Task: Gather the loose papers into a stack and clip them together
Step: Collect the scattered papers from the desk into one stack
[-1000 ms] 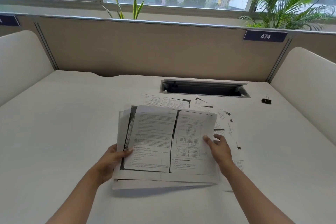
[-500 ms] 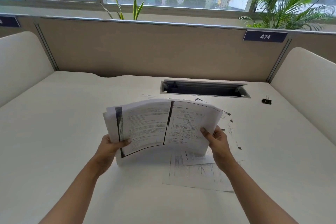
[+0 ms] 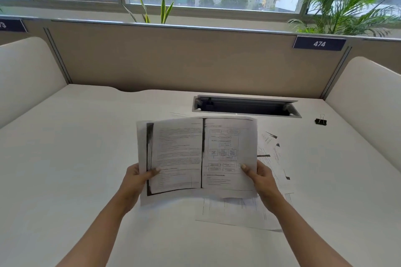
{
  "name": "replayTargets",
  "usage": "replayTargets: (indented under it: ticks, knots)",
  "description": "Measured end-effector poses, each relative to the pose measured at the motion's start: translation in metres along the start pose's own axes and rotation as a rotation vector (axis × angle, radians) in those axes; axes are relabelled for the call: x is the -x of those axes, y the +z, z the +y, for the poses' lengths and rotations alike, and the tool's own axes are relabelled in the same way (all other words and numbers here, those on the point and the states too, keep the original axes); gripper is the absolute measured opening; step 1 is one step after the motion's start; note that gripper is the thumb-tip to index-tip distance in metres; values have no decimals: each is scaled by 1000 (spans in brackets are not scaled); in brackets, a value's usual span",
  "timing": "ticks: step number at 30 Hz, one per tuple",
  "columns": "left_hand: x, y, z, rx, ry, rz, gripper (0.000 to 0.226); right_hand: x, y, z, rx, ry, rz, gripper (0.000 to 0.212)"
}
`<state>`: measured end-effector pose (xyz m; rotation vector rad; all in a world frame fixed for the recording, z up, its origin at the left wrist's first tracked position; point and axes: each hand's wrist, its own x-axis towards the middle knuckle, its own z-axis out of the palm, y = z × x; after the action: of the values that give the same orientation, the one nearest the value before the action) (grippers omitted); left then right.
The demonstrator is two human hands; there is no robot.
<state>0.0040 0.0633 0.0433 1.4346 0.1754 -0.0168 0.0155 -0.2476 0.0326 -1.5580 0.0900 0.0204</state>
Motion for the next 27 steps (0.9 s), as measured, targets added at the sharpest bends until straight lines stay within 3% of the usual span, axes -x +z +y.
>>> replayTargets:
  ticks: [2, 4, 8, 13, 19, 27]
  knots:
    - [-3, 1, -3, 12, -18, 38, 23, -3, -3, 1, 22, 12, 31, 24]
    - [-6, 3, -7, -7, -46, 56, 22, -5, -6, 4, 49, 30, 56, 15]
    - [-15, 7, -16, -88, -136, 103, 22, -10, -20, 17, 86, 102, 91, 21]
    - [-48, 3, -13, -294, -205, 236, 41, -9, -40, 30, 110, 168, 95, 14]
    - [-80, 6, 0, -618, -216, 258, 48, -15, -46, 33, 191, 234, 60, 14]
    - [-119, 19, 9, -840, -270, 198, 62, -22, -48, 40, 276, 296, 23, 28]
